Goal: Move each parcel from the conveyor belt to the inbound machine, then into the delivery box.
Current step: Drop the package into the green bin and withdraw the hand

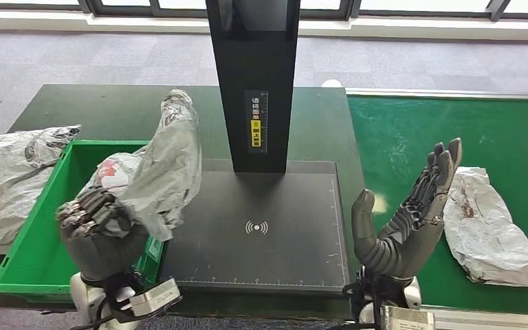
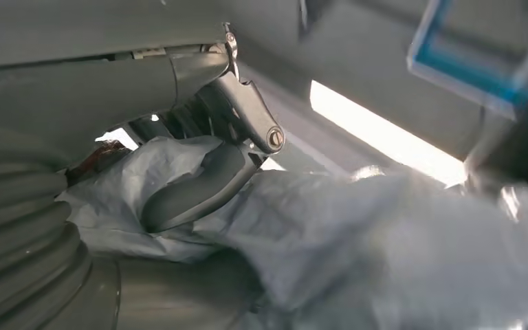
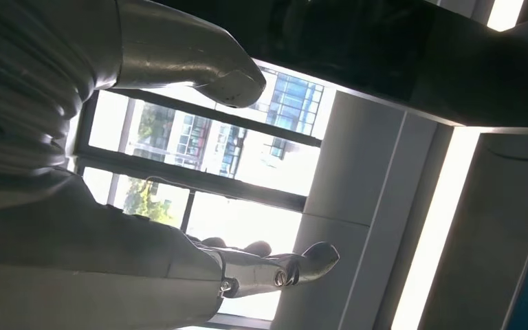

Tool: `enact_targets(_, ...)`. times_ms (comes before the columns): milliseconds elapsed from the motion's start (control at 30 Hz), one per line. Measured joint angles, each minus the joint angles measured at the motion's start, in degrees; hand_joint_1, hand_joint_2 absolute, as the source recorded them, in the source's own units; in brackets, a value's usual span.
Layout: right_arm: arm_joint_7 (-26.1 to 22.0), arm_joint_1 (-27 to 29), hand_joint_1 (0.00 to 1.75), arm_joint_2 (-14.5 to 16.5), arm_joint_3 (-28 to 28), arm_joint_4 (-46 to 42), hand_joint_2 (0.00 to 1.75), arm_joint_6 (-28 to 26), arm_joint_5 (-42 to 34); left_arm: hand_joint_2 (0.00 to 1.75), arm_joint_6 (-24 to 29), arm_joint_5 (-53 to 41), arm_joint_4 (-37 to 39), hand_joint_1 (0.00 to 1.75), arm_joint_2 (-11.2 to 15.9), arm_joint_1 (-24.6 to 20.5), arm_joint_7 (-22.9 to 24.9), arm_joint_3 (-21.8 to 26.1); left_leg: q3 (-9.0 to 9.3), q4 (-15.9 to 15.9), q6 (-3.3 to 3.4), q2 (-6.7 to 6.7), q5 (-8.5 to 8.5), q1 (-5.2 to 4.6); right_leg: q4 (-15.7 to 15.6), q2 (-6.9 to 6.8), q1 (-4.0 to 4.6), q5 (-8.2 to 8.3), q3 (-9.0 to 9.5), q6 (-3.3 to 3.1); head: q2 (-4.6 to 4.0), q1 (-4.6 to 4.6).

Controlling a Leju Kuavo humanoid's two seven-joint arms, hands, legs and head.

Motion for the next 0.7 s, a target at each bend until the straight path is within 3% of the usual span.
enact_targets(200, 0.0, 0.37, 0.0, -0.08, 0.0, -0.35, 1.75, 0.0, -0.29, 1.75, 0.0, 9.53, -9.36, 1.75, -0.03, 1.61, 0.0, 9.02, 0.01, 0.0, -0.02, 0.02, -0.01, 0.06, 0.0, -0.05, 0.08, -0.07, -0.02, -0.08, 0.0, -0.02)
enact_targets(433, 0.0, 0.53, 0.0, -0.08, 0.0, -0.38, 1.75, 0.0, -0.33, 1.75, -0.25, 11.31, -11.67, 1.75, -0.12, 1.81, 0.29, 13.74, 0.04, 0.0, -0.02, 0.03, 0.0, 0.05, 0.0, -0.04, 0.06, -0.05, -0.01, -0.09, 0.0, -0.02)
enact_targets(533, 0.0, 0.59, 0.0, -0.12, 0.01, -0.47, 1.75, 0.0, -0.2, 1.75, -3.89, 14.46, -6.98, 1.75, 0.63, -0.08, 4.74, 16.71, 0.06, 0.0, -0.02, -0.02, 0.03, 0.04, -0.01, -0.08, 0.05, -0.05, 0.02, -0.09, 0.0, -0.02)
enact_targets(633, 0.0, 0.8, 0.0, -0.22, 0.04, -0.91, 1.75, 0.07, -0.01, 1.75, -9.76, 13.49, 2.12, 1.75, 3.34, -4.4, 13.21, 20.47, 0.05, 0.0, -0.15, -0.05, 0.13, 0.05, 0.01, -0.1, 0.12, 0.01, 0.0, -0.17, 0.0, -0.02)
enact_targets(700, 0.0, 0.99, 0.0, -0.27, 0.04, -1.21, 1.75, 0.21, 0.04, 1.75, -10.89, 12.19, 8.17, 1.75, 5.06, -7.3, 15.48, 23.05, 0.04, 0.0, -0.25, 0.04, 0.2, 0.06, 0.04, -0.02, 0.19, 0.11, -0.06, -0.31, 0.0, -0.02)
